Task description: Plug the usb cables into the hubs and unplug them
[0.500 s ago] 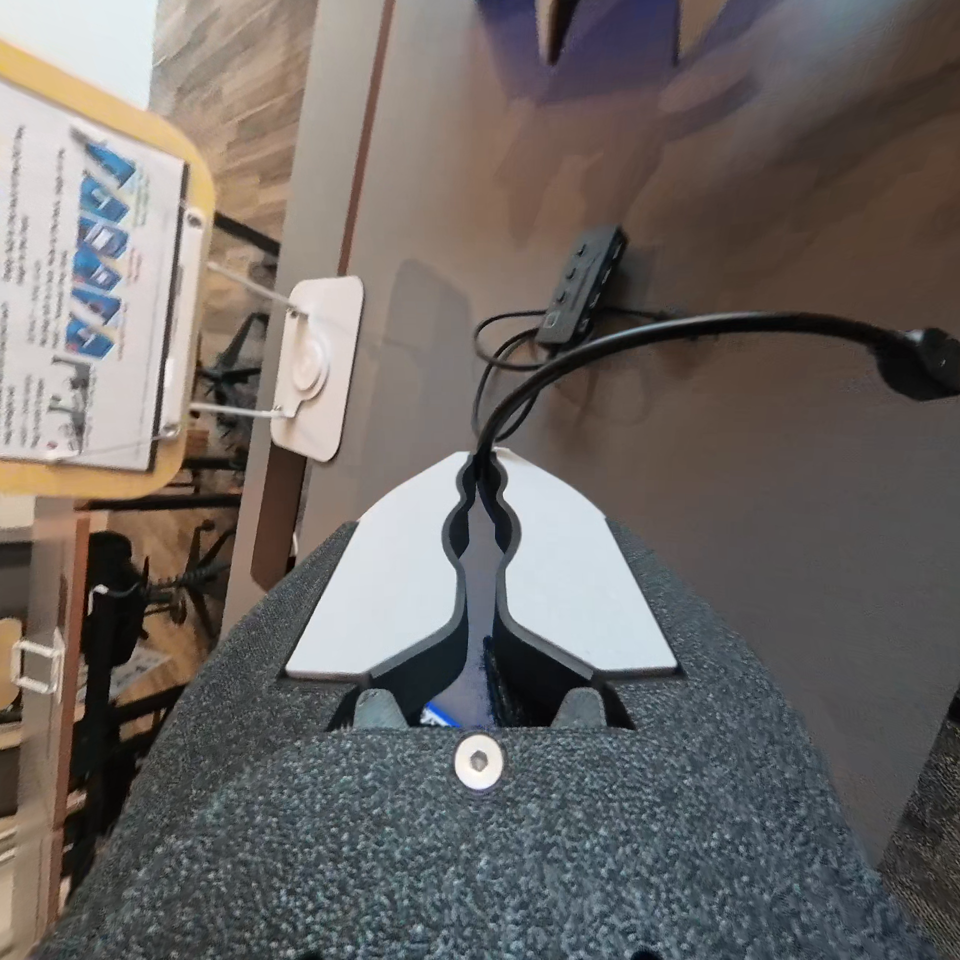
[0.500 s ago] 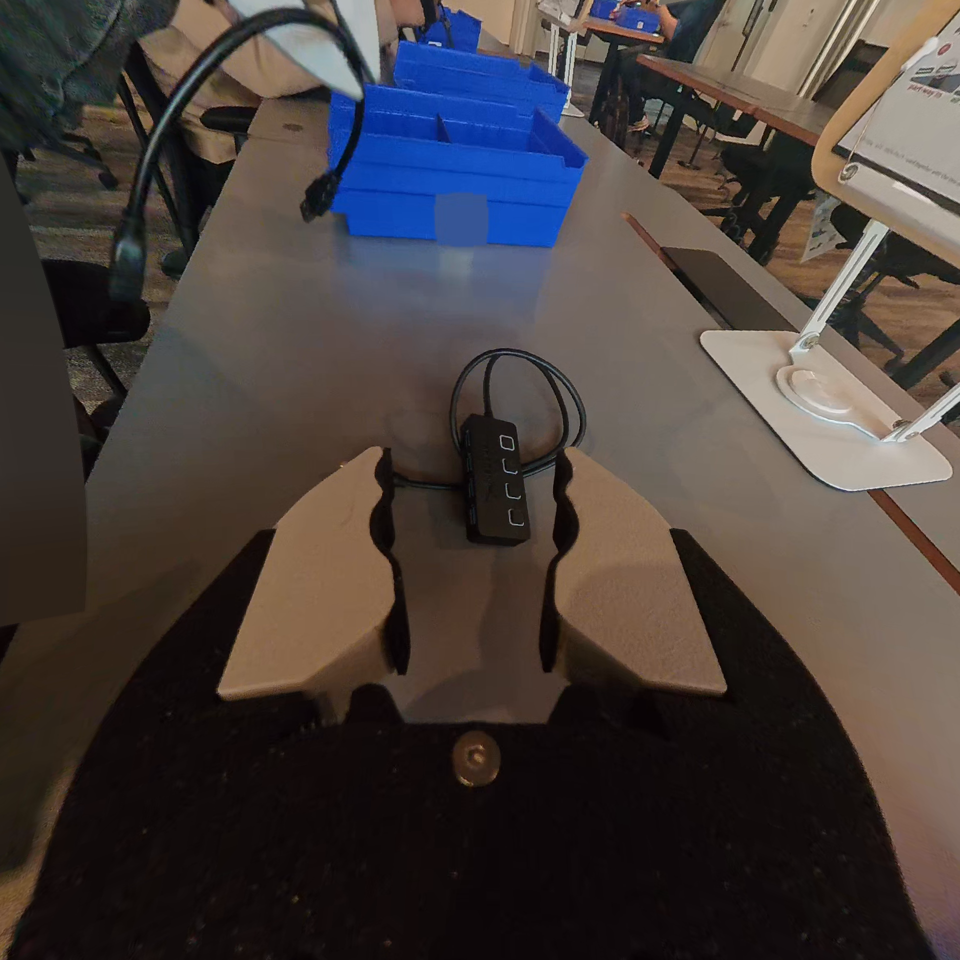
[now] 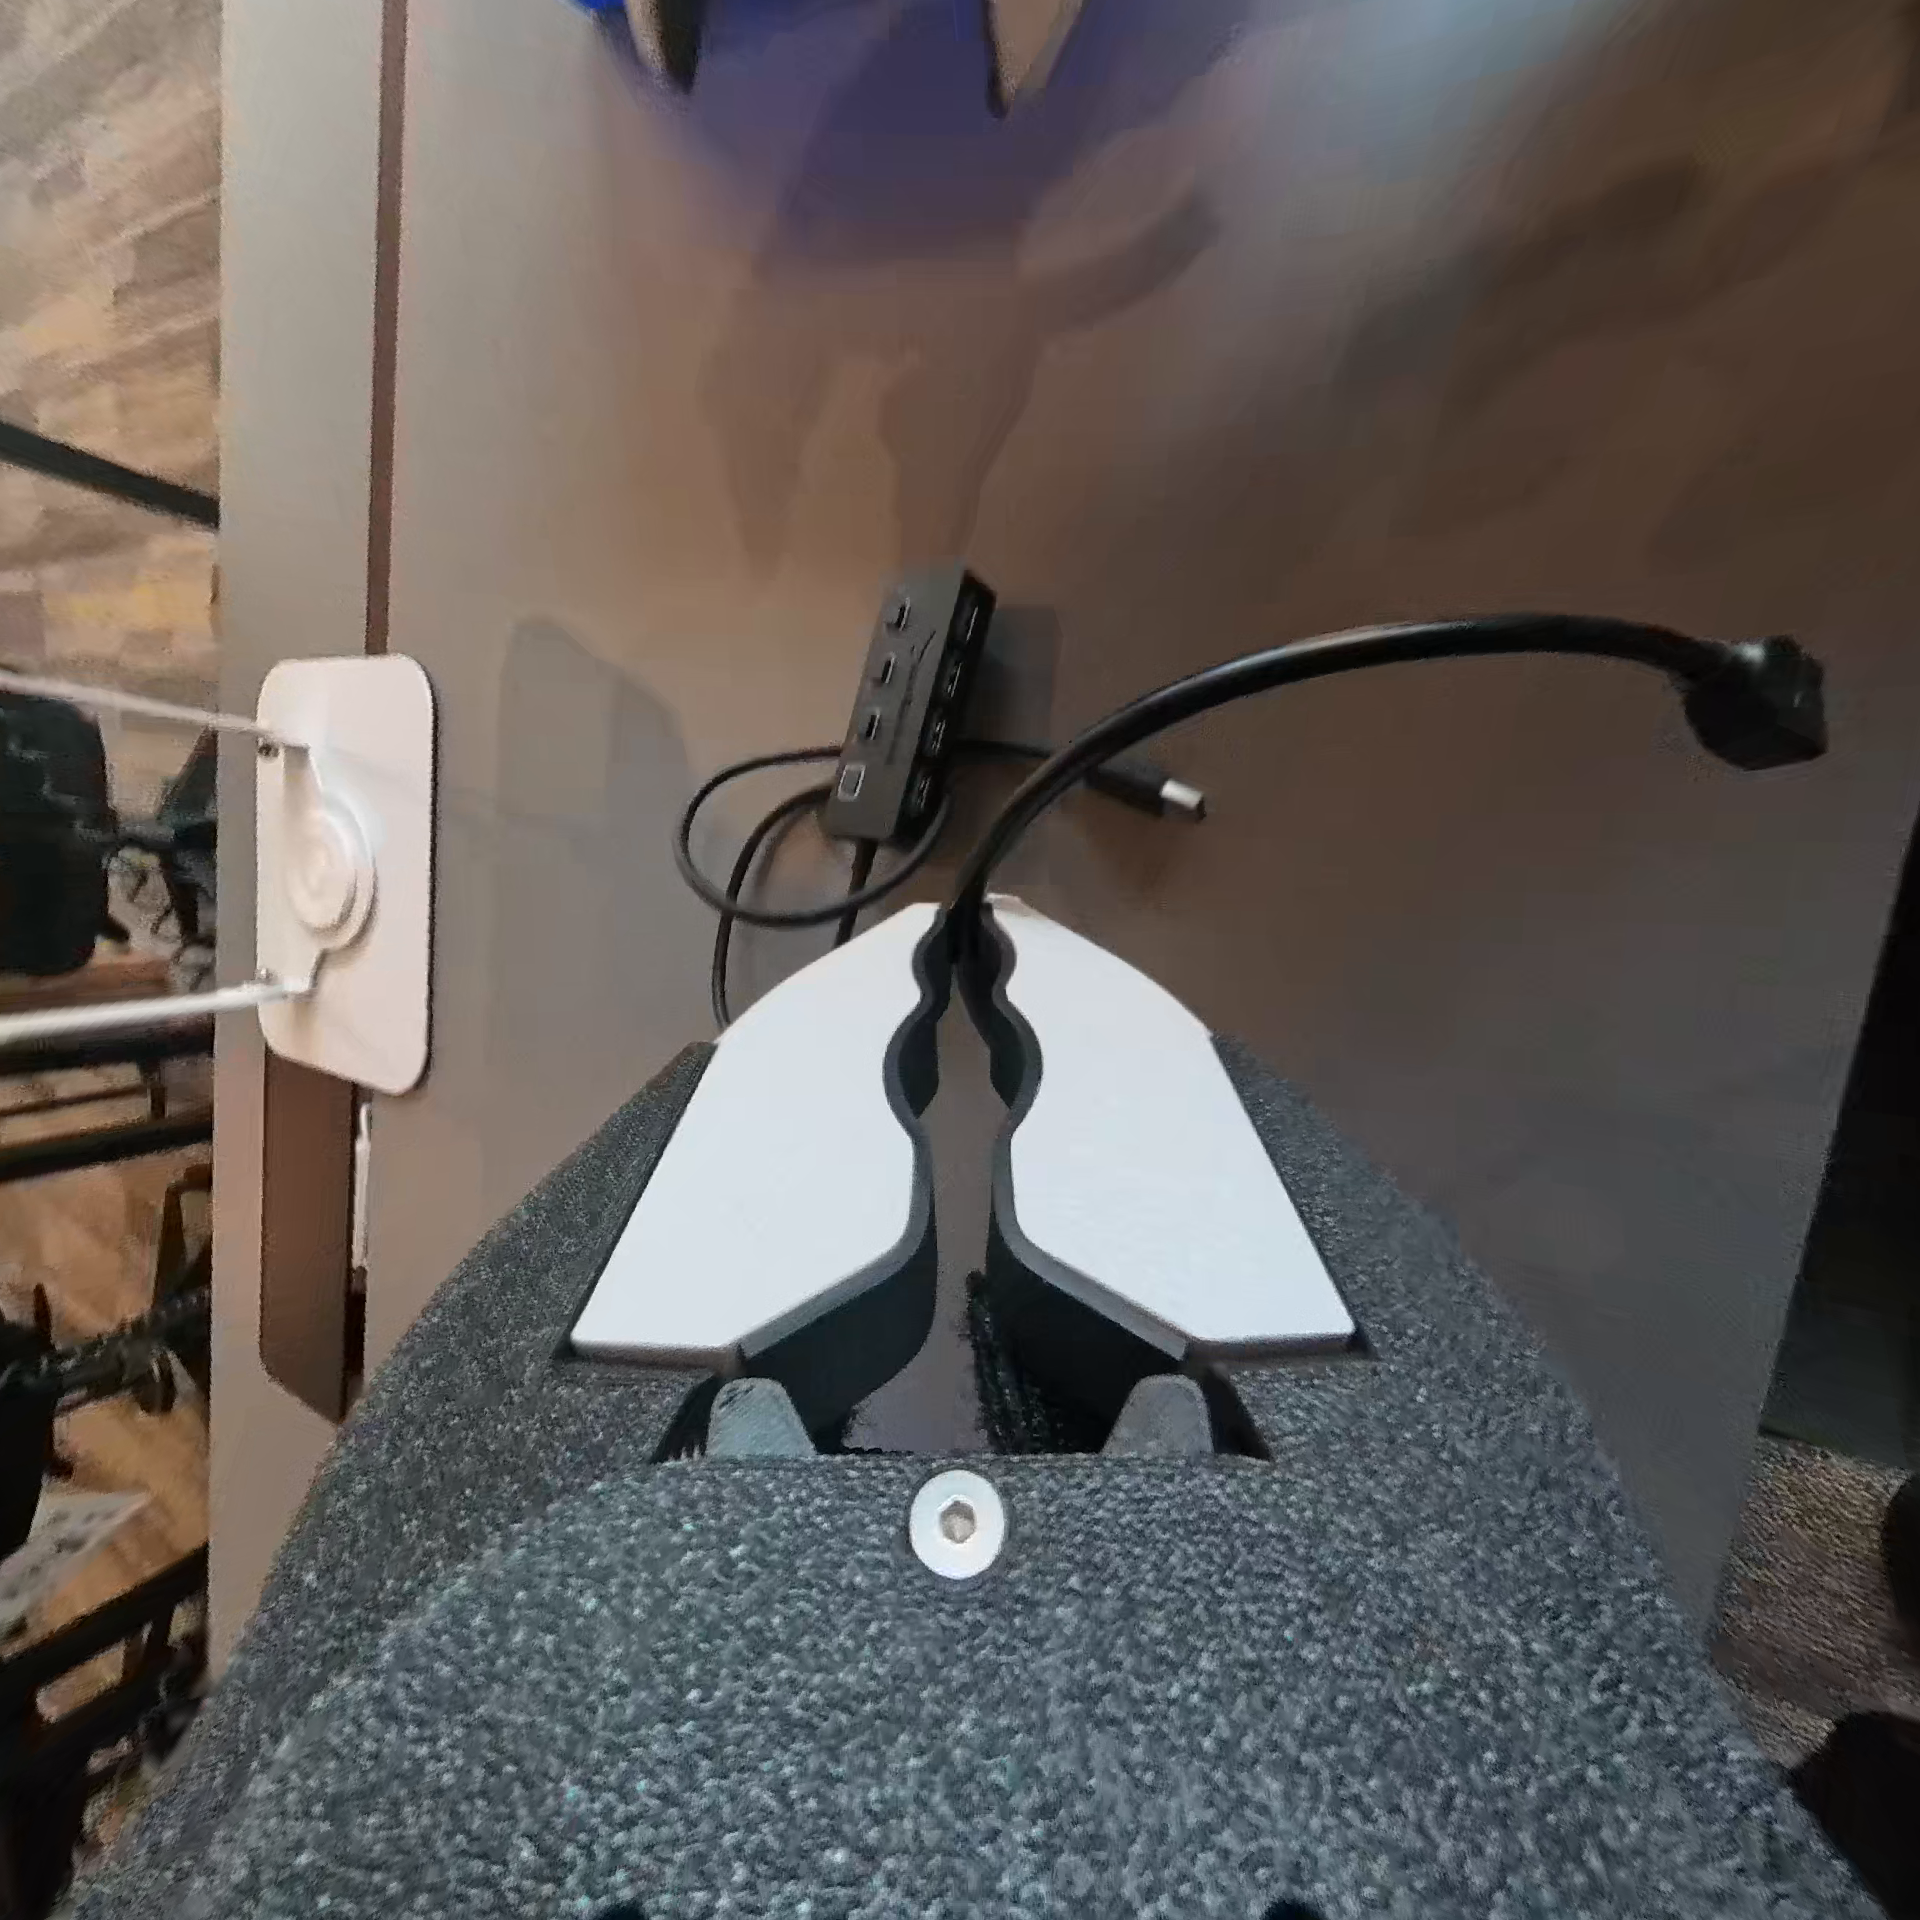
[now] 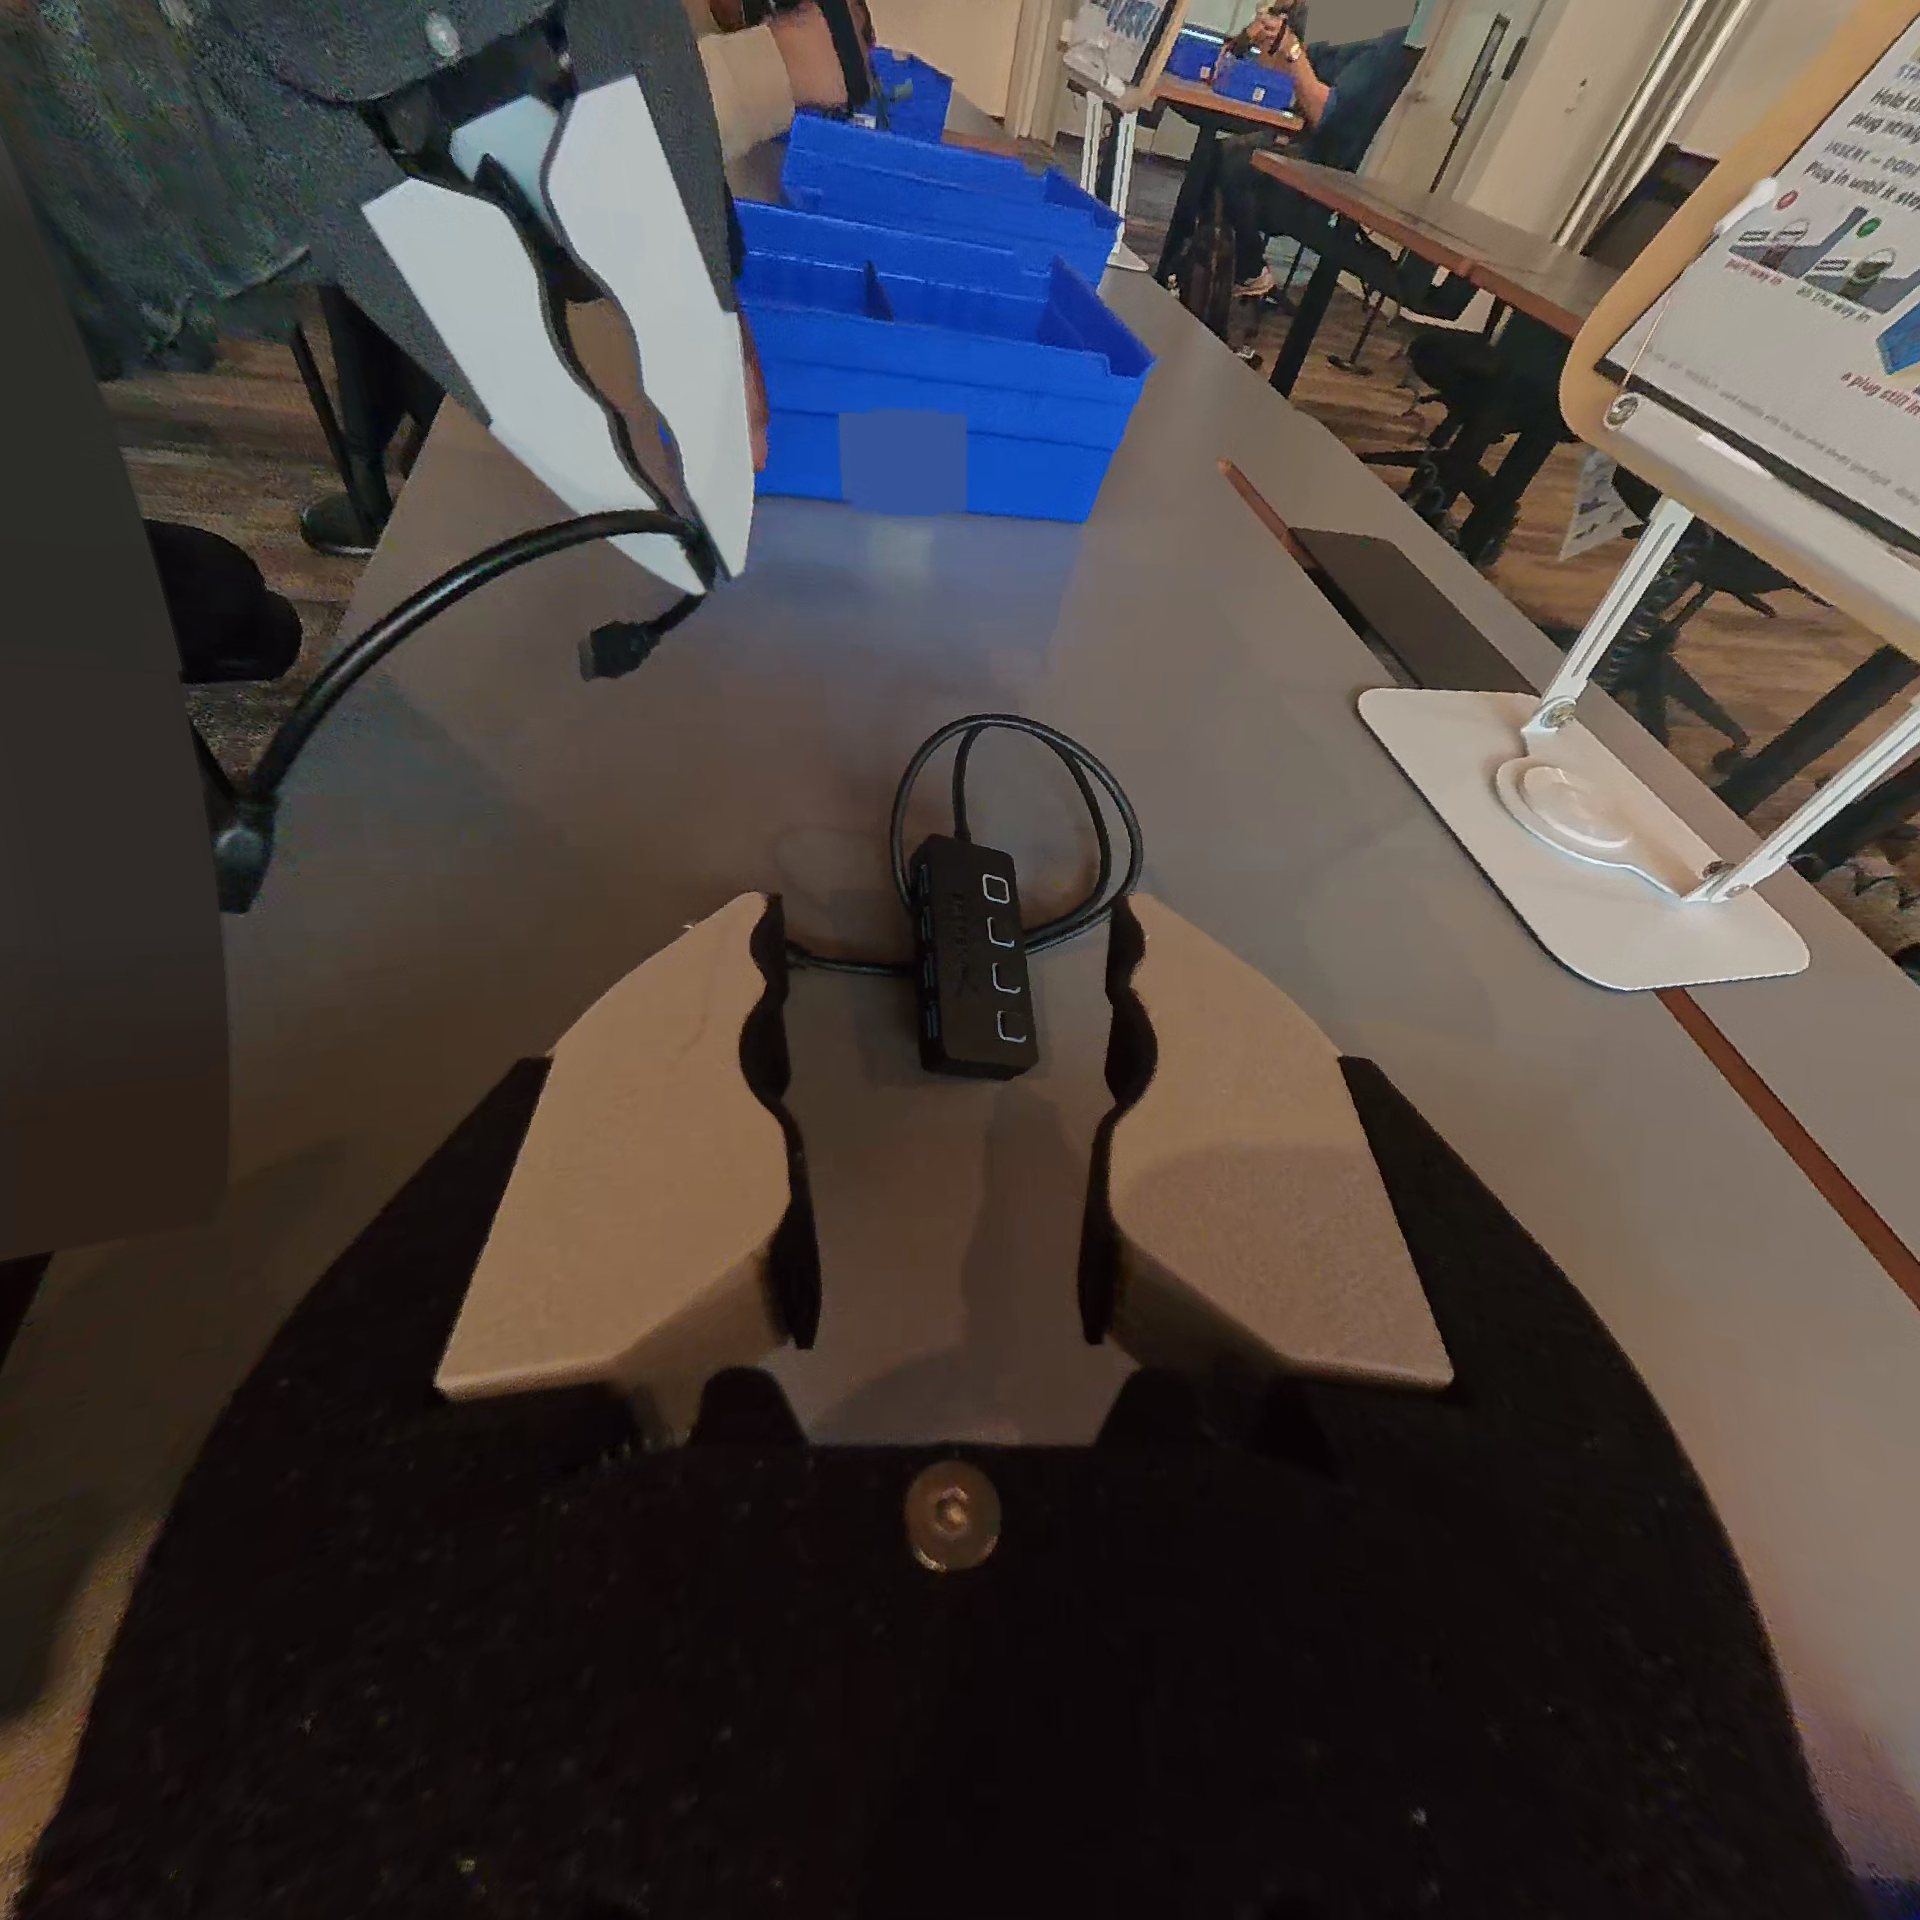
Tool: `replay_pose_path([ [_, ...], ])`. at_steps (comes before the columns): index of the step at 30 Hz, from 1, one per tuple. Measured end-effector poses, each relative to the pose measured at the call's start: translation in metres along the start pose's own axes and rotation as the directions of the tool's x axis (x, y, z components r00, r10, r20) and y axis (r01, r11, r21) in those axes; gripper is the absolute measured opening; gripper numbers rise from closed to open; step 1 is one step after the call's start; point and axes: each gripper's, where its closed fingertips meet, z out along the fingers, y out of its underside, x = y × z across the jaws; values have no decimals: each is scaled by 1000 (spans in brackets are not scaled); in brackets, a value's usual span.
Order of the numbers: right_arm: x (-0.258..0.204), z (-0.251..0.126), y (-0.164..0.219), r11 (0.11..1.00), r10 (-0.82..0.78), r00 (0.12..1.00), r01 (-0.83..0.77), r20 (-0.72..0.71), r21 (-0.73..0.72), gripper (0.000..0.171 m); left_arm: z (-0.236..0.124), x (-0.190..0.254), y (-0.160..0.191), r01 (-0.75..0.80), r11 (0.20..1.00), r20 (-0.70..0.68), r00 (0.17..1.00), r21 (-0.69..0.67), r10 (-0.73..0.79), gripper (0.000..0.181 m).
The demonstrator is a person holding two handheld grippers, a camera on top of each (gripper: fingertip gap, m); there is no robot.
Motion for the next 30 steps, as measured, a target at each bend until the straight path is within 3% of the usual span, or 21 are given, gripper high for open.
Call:
replay_pose_path([
  [10, 4, -31, 1, 1000, 12, 999, -12, -31, -20, 57, 27, 14, -80, -162, 978, -75, 982, 134, 173, 5],
  [15, 5, -48, -8, 999, 26, 997, -27, -73, -18, 57, 46, 25, -110, -144, 971, -122, 978, 192, 169, 5],
  [24, 7, -58, -13, 999, 43, 993, -46, -113, -22, 55, 90, 27, -113, -34, 987, -169, 984, 155, 60, 4],
  [30, 5, -57, -12, 999, 33, 994, -37, -106, -37, 55, 99, 19, -107, 15, 992, -144, 990, 126, 3, 10],
])
